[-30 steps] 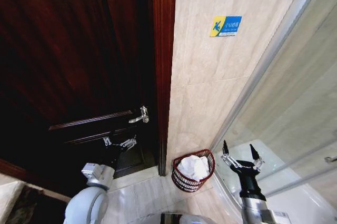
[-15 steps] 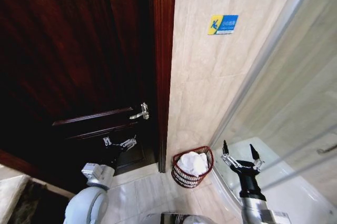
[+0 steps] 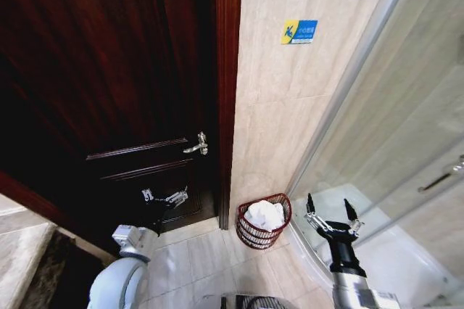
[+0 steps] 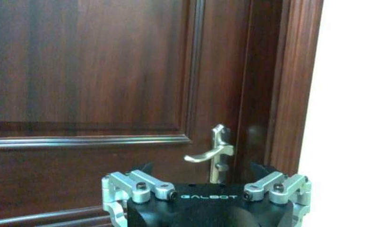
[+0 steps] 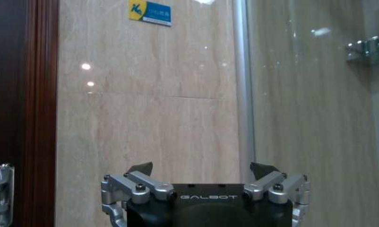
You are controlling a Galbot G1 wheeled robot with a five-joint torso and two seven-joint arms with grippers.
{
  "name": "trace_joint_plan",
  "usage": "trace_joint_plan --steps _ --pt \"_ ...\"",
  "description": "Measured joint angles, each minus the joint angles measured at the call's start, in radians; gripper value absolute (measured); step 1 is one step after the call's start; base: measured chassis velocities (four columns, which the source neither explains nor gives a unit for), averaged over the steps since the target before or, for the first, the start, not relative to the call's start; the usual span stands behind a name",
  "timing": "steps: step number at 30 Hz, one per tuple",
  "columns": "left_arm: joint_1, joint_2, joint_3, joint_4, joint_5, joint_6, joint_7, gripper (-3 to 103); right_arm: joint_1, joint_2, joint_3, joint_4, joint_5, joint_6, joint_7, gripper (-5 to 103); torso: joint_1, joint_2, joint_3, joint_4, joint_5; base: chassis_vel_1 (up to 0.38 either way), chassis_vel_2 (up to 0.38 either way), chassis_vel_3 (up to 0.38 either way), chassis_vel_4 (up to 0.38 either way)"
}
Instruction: Discard the used towel into the hamper.
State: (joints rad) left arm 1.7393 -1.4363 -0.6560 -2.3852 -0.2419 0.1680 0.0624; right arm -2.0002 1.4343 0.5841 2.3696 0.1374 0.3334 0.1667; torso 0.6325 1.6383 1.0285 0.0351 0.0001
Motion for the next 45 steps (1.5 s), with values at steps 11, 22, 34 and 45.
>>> trace_joint_plan --steps 11,22,34,45 --pt "0.000 0.000 0.000 0.000 0.000 0.000 0.000 100 0.000 0.000 0.000 0.000 0.000 0.000 0.000 100 -0.002 0.000 -0.001 -0.0001 -0.0001 0.053 0.035 0.044 0.052" --pt "0.000 0.000 0.000 0.000 0.000 0.000 0.000 100 0.000 0.000 0.000 0.000 0.000 0.000 0.000 100 -0.002 -0.001 -0.001 0.0000 0.0000 0.100 0.104 0.109 0.106" --pt "0.000 0.000 0.000 0.000 0.000 0.000 0.000 100 0.000 0.000 0.000 0.000 0.000 0.000 0.000 100 -0.002 -0.001 -0.001 0.0002 -0.0001 0.094 0.102 0.099 0.086" --pt "0.000 0.000 0.000 0.000 0.000 0.000 0.000 100 0.000 0.000 0.000 0.000 0.000 0.000 0.000 100 -0.002 -0.001 -0.001 -0.0002 -0.0001 0.000 0.000 0.000 0.000"
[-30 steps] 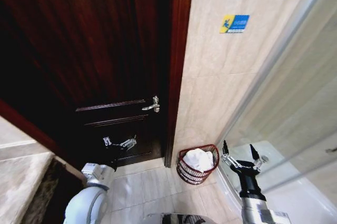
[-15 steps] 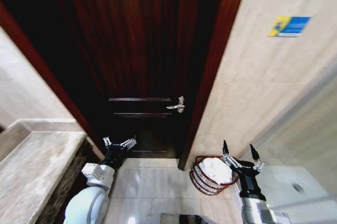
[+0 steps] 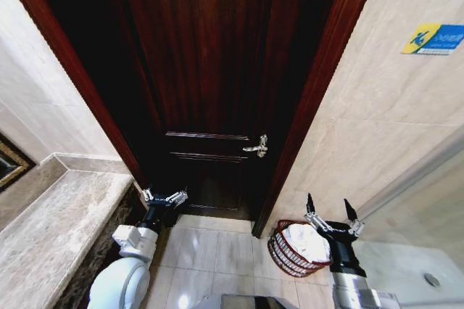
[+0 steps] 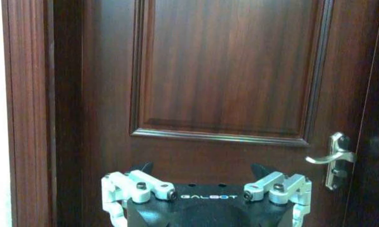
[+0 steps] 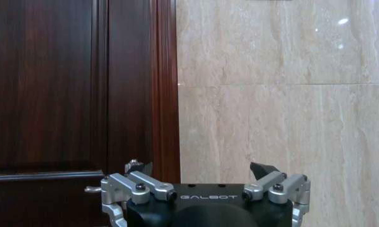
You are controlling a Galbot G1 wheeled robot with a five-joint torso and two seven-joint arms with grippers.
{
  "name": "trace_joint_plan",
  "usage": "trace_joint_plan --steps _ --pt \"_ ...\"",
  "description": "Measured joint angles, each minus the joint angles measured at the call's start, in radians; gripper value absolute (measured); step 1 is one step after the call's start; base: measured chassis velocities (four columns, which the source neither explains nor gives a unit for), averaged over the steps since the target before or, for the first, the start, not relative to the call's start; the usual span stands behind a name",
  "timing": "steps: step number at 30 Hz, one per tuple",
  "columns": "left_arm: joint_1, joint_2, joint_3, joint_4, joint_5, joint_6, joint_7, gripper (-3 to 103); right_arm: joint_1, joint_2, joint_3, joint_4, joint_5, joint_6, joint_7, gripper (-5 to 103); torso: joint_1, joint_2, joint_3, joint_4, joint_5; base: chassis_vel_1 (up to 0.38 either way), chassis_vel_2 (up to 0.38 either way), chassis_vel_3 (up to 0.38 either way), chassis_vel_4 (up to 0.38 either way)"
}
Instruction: Discard the used towel into the hamper.
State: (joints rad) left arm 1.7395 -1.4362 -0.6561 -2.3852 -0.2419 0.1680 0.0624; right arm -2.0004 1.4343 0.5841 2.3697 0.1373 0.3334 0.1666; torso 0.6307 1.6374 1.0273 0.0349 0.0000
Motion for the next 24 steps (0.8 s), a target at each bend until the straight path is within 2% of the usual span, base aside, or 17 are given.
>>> trace_joint_plan --steps 24 --pt "0.000 0.000 0.000 0.000 0.000 0.000 0.000 100 0.000 0.000 0.000 0.000 0.000 0.000 0.000 100 0.000 0.000 0.000 0.0000 -0.0001 -0.051 -0.051 0.051 0.043"
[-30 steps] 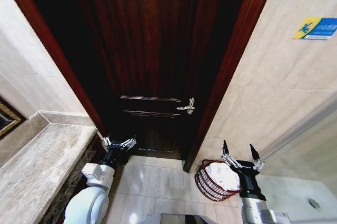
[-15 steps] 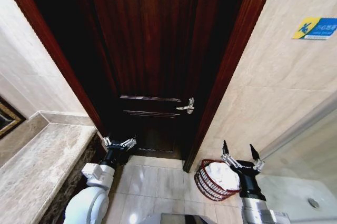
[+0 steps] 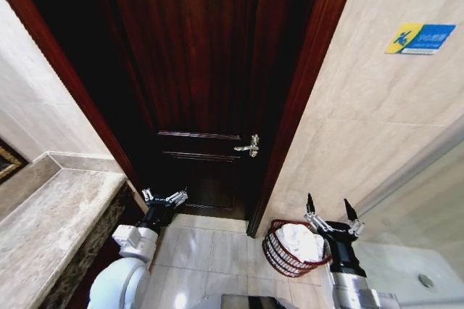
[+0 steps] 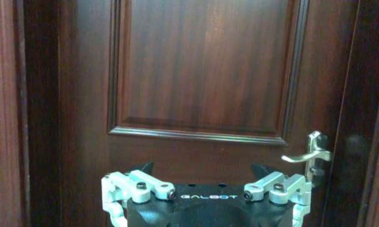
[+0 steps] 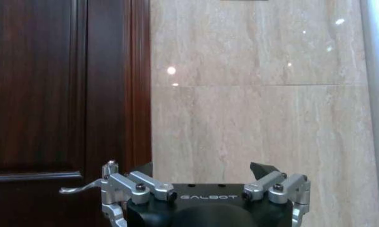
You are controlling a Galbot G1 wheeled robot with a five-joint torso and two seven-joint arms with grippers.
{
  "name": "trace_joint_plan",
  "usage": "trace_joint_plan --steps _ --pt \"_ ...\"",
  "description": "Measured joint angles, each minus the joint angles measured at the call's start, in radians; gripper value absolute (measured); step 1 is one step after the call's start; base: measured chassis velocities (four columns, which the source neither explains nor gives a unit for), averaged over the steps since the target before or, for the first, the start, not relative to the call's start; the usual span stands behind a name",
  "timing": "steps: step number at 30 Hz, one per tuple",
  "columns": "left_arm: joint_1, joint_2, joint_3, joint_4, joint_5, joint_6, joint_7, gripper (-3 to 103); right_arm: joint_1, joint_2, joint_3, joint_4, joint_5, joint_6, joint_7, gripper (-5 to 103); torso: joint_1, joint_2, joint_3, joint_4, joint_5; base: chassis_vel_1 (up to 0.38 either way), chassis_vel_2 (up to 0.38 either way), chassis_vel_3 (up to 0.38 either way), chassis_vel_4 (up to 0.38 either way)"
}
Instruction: Discard the used towel into the hamper.
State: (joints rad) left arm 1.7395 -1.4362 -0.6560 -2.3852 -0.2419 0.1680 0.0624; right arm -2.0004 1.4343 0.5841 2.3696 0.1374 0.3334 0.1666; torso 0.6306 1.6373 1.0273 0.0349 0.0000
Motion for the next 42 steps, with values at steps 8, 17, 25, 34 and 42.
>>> trace_joint_plan --steps 8,17,25,34,42 --pt "0.000 0.000 0.000 0.000 0.000 0.000 0.000 100 0.000 0.000 0.000 0.000 0.000 0.000 0.000 100 0.000 0.000 0.000 0.0002 0.0000 -0.063 -0.057 0.061 0.056" --pt "0.000 0.000 0.000 0.000 0.000 0.000 0.000 100 0.000 0.000 0.000 0.000 0.000 0.000 0.000 100 0.000 0.000 0.000 0.0001 0.0001 -0.070 -0.072 0.053 0.069" --pt "0.000 0.000 0.000 0.000 0.000 0.000 0.000 100 0.000 0.000 0.000 0.000 0.000 0.000 0.000 100 0.000 0.000 0.000 0.0001 0.0001 -0.034 -0.035 0.057 0.037" --pt "0.000 0.000 0.000 0.000 0.000 0.000 0.000 100 0.000 0.000 0.000 0.000 0.000 0.000 0.000 100 0.000 0.000 0.000 0.0003 0.0000 0.000 0.000 0.000 0.000" --pt "0.000 0.000 0.000 0.000 0.000 0.000 0.000 100 0.000 0.000 0.000 0.000 0.000 0.000 0.000 100 0.000 0.000 0.000 0.0000 0.0000 -0.030 -0.025 -0.027 -0.026"
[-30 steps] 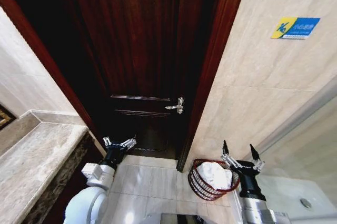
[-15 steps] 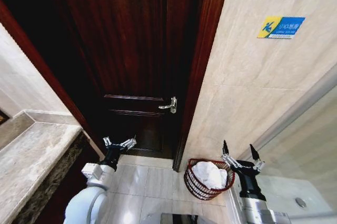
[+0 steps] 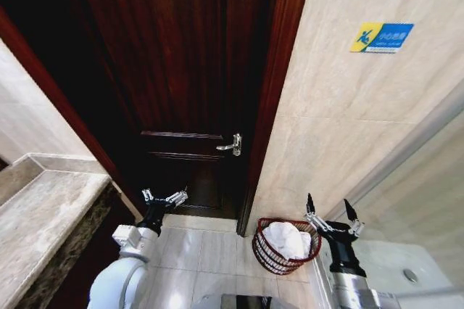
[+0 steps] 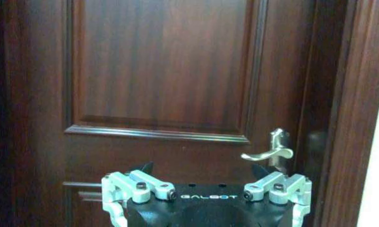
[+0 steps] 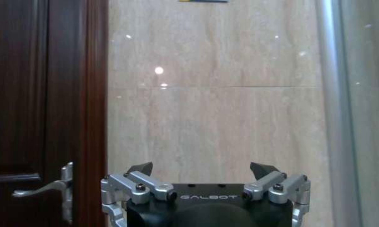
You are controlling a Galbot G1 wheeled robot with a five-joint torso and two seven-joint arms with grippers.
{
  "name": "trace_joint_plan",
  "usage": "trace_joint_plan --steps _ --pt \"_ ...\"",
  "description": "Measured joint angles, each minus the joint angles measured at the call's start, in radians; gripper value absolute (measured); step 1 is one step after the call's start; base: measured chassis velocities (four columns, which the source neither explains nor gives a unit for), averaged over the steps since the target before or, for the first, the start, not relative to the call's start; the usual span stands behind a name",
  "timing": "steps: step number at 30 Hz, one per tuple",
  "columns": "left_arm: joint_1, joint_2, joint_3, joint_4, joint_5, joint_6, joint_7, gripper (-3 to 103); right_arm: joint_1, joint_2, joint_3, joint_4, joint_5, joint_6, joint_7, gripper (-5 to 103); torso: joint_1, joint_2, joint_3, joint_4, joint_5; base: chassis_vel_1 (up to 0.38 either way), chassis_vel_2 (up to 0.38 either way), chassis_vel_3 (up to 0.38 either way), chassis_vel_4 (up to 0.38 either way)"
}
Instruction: Discard the used towel into the hamper.
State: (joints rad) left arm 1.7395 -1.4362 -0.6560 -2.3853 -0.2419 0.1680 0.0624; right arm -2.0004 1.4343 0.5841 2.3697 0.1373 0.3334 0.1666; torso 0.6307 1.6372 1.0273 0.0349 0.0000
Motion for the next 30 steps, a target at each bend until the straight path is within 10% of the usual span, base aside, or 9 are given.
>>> trace_joint_plan --steps 30 --pt "0.000 0.000 0.000 0.000 0.000 0.000 0.000 100 0.000 0.000 0.000 0.000 0.000 0.000 0.000 100 0.000 0.000 0.000 0.0001 0.0001 -0.035 -0.034 0.030 0.025"
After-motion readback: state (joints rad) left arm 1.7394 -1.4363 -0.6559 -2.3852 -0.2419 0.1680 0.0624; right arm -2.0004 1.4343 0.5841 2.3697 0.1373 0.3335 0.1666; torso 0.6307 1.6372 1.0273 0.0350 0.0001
